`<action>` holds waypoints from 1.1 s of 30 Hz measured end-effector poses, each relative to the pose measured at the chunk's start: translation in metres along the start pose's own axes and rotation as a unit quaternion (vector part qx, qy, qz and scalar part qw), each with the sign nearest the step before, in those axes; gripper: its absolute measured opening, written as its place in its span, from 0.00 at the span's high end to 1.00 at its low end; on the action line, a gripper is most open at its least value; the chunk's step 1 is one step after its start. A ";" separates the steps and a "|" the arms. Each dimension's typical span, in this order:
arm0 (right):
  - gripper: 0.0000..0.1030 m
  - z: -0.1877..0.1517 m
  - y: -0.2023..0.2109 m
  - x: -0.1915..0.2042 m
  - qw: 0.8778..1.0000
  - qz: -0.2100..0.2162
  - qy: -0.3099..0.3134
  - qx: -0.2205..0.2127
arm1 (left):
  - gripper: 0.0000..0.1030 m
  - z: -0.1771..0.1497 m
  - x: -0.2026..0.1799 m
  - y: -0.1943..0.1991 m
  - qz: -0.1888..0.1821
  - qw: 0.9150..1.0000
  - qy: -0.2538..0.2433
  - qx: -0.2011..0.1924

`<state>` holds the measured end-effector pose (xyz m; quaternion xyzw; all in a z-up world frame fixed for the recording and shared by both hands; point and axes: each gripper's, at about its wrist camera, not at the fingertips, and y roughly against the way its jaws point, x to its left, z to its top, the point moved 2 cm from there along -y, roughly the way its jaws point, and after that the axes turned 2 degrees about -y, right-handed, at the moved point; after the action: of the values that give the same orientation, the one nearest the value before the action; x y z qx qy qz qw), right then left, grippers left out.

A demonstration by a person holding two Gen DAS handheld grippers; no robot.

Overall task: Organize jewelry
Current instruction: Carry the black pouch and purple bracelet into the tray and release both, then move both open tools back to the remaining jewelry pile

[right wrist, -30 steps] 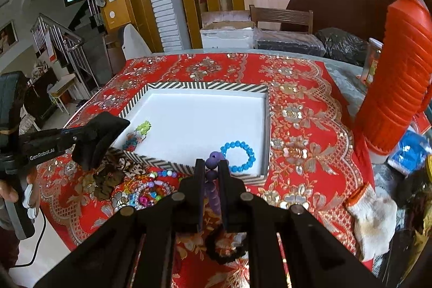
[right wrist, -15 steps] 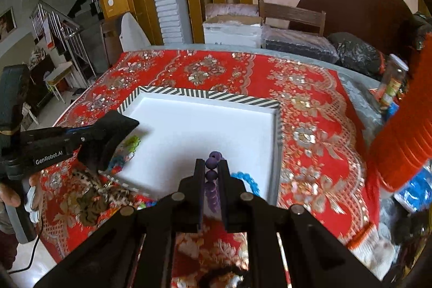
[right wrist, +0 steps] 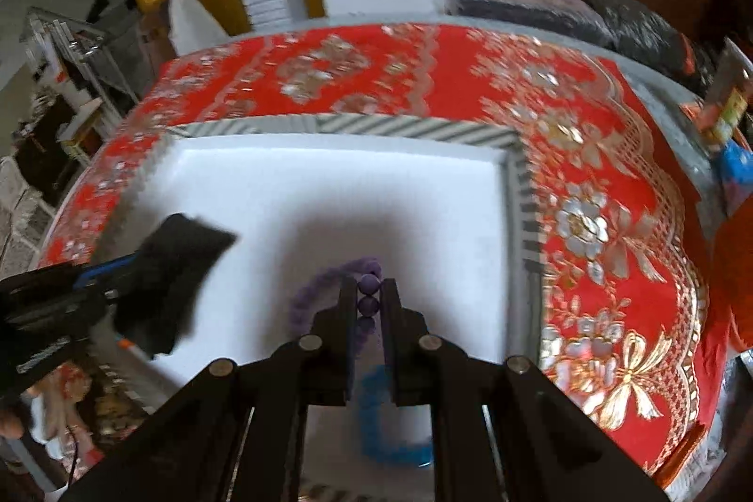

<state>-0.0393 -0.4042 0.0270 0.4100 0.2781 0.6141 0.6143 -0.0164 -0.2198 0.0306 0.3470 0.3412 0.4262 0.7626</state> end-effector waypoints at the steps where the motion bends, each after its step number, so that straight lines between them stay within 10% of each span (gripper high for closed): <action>1: 0.91 0.000 -0.004 -0.005 1.000 -0.006 -0.004 0.002 | 1.00 0.000 0.000 -0.002 0.001 1.000 0.000 0.001; 17: 0.54 -0.020 0.019 -0.016 1.000 0.002 -0.018 -0.009 | 0.84 0.000 -0.004 0.004 0.017 1.000 0.006 -0.013; 33: 0.47 -0.065 0.101 0.015 0.999 0.007 0.009 -0.050 | 0.83 -0.019 -0.021 0.072 0.020 0.998 -0.017 -0.061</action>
<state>-0.1464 -0.3881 0.0815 0.3747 0.2498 0.6352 0.6275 -0.0699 -0.2052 0.0846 0.3140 0.2940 0.4556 0.7793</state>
